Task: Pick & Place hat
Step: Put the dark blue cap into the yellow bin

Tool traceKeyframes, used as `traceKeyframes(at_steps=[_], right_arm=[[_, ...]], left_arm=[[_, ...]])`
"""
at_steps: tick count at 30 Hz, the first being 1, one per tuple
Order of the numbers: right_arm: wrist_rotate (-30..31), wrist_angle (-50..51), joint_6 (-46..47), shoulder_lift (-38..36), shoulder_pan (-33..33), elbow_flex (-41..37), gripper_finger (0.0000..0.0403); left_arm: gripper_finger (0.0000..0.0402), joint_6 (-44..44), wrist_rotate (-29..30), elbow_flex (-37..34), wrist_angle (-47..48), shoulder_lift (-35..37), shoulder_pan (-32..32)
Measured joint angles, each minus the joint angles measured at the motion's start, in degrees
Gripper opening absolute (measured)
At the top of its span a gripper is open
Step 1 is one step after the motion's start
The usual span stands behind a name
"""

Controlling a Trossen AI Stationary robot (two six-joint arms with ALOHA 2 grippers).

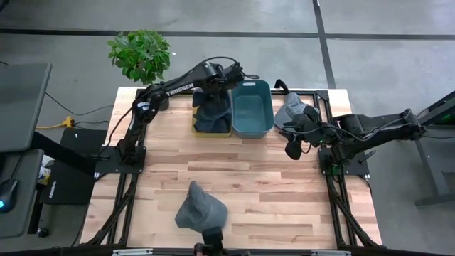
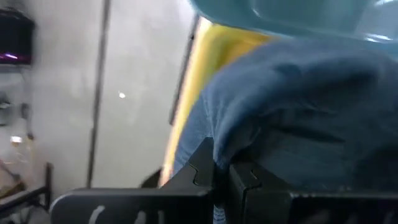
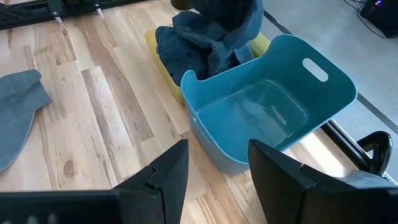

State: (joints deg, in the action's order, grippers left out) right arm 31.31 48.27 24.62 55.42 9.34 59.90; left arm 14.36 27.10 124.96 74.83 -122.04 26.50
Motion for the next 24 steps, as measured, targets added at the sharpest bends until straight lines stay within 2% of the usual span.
traceKeyframes(at_steps=[5,10,19,24], right_arm=[[0.01,0.00,0.00,0.00,0.02,0.00,0.0162],[0.22,0.00,0.00,0.00,0.02,0.00,0.0161],[0.39,0.03,-0.03,0.00,0.00,0.00,0.0161],[0.27,0.04,0.41,0.00,0.00,0.00,0.0162]], left_arm=[[0.0000,-2.19,-1.66,-5.76,-0.29,0.00,0.00],[0.0000,-4.16,-7.54,-9.96,-2.21,-0.02,-0.31],[0.0000,-5.04,-15.81,-10.73,-3.23,-0.02,-2.28],[0.0000,-6.04,-16.71,-10.75,-3.23,-0.02,-2.56]])
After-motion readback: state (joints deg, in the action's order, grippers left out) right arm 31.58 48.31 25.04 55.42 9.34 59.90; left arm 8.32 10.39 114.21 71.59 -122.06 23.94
